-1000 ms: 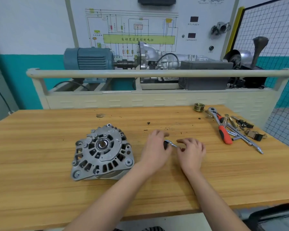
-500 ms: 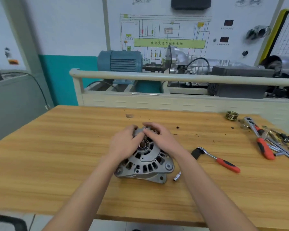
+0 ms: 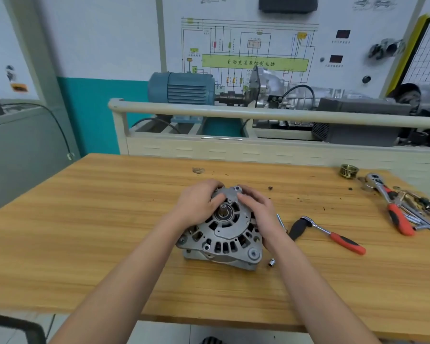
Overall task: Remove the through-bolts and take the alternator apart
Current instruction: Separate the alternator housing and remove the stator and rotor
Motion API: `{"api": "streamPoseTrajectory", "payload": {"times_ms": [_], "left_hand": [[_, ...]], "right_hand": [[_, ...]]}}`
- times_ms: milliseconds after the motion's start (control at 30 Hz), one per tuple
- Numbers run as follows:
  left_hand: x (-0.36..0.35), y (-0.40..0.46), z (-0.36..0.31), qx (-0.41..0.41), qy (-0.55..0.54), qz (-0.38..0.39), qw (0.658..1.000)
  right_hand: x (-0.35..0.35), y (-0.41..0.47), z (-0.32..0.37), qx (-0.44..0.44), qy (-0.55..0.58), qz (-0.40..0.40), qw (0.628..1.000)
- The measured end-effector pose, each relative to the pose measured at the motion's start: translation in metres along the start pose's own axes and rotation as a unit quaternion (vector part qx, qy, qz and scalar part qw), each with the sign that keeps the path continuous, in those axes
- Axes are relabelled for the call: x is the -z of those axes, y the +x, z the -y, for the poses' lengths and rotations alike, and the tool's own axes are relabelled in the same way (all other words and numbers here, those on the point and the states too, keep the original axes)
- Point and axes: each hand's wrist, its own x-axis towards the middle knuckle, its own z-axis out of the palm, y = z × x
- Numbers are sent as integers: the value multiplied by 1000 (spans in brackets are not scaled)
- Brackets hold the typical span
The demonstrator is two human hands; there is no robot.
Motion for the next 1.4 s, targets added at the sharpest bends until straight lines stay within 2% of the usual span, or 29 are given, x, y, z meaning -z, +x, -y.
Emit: {"api": "streamPoseTrajectory", "payload": {"times_ms": [67, 267, 433, 567, 900, 1100, 1267, 1333, 1400], "left_hand": [[0, 1, 2, -13, -1, 6, 1000], [1, 5, 13, -30, -31, 16, 999], [2, 13, 20, -22, -35, 16, 999], [2, 15, 23, -18, -57, 25, 998], [3, 29, 42, 40, -123, 65, 989], [-1, 39, 55, 73, -136, 72, 985], [0, 40, 57, 90, -182, 89, 975], [2, 35, 54, 98, -213, 66, 970], [7, 30, 48, 101, -263, -2, 960]], "right_hand": [[3, 4, -2, -21, 32, -22, 999], [6, 2, -29, -114, -12, -14, 993], [1, 7, -29, -125, 12, -12, 992], [-1, 9, -29, -114, -4, -30, 993], [-7, 23, -26, -134, -47, -12, 990], [-9, 31, -26, -153, -18, 5, 988], [-11, 32, -30, -155, 47, -18, 987], [-12, 28, -31, -153, 89, -25, 984], [-13, 22, -33, -145, 117, -37, 982]]}}
